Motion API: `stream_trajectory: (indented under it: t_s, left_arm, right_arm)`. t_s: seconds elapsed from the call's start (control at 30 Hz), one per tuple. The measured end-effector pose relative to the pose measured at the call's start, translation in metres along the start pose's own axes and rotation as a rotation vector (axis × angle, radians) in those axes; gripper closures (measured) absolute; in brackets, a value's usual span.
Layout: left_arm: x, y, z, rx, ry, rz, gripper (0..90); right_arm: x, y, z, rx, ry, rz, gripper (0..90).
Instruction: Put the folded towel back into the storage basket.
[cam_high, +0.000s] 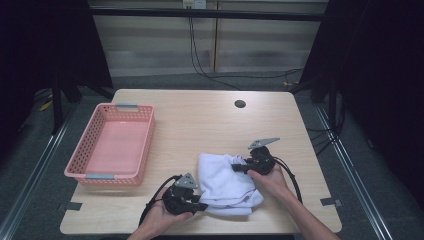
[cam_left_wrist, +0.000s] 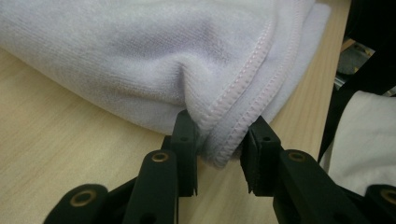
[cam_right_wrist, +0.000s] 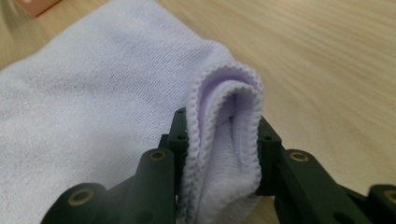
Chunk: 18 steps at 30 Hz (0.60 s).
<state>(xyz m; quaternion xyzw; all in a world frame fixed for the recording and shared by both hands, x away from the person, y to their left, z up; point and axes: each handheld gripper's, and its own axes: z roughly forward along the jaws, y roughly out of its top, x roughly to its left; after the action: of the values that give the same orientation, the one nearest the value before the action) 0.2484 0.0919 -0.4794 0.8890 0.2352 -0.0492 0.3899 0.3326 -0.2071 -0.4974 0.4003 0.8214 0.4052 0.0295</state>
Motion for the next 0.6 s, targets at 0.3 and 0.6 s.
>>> stream_trajectory:
  t_s: [0.3, 0.6]
  left_arm:
    - [-0.004, 0.013, -0.016, -0.094, -0.017, 0.001, 70.0]
    - [0.002, 0.026, -0.032, -0.148, 0.010, -0.007, 70.2]
  right_arm:
    - [-0.001, 0.017, -0.017, -0.054, 0.006, 0.007, 69.1]
    - [-0.008, 0.031, -0.026, -0.091, 0.024, 0.018, 69.5]
